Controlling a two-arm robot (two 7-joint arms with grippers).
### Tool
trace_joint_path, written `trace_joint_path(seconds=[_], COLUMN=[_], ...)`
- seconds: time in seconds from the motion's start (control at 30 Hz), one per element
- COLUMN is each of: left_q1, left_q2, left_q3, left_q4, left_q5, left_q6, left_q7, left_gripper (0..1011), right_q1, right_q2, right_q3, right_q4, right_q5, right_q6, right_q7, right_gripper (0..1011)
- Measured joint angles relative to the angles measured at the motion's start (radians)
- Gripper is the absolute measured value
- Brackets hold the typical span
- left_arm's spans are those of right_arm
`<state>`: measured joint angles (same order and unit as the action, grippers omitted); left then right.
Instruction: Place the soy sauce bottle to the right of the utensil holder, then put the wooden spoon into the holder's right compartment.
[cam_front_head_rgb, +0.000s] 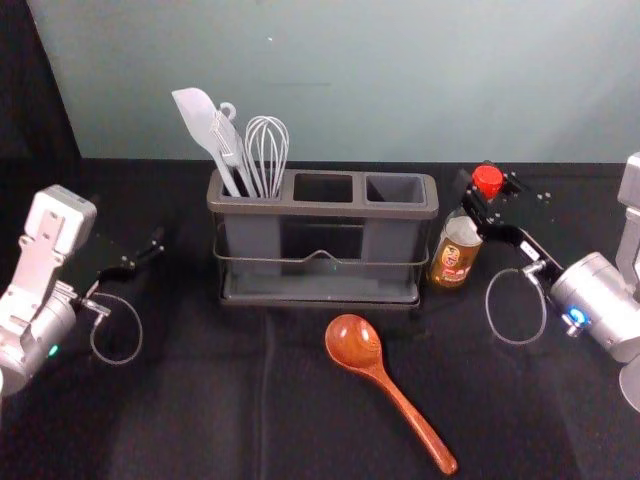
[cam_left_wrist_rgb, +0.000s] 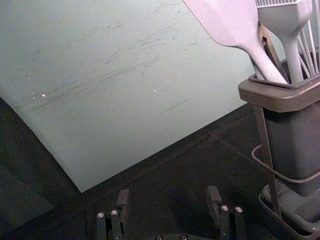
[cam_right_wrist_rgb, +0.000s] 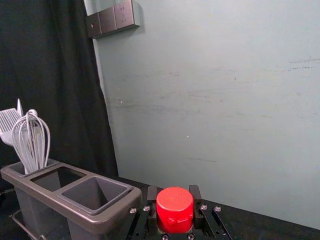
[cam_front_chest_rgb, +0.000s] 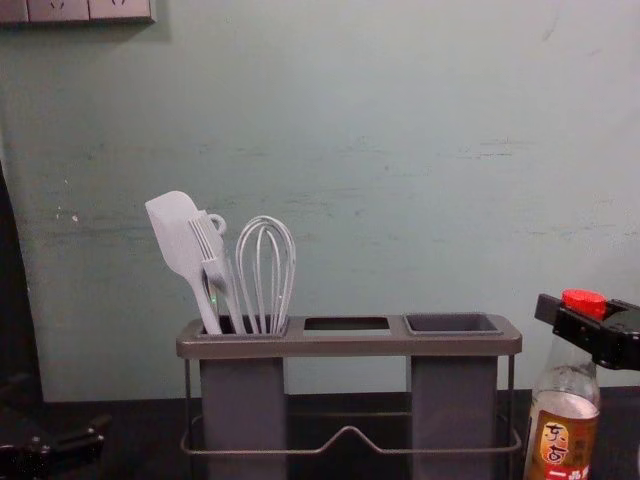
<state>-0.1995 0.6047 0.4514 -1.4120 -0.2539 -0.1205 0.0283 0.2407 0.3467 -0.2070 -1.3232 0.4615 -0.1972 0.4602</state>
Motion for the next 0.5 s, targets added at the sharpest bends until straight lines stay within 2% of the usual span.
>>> trace_joint_path(seconds=[0.5], left_q1=[0.0], left_q2=[0.0], left_q3=[0.0], left_q4=[0.0], left_q5=[0.0], left_q6=[0.0], left_q7=[0.0], left_gripper=[1000], right_q1=[0.009], right_q2=[-0.009], right_q3=[-0.003], right_q4=[0.023], right_q5=[0.0], right_q6=[-0.005], right_q7=[0.005], right_gripper=[384])
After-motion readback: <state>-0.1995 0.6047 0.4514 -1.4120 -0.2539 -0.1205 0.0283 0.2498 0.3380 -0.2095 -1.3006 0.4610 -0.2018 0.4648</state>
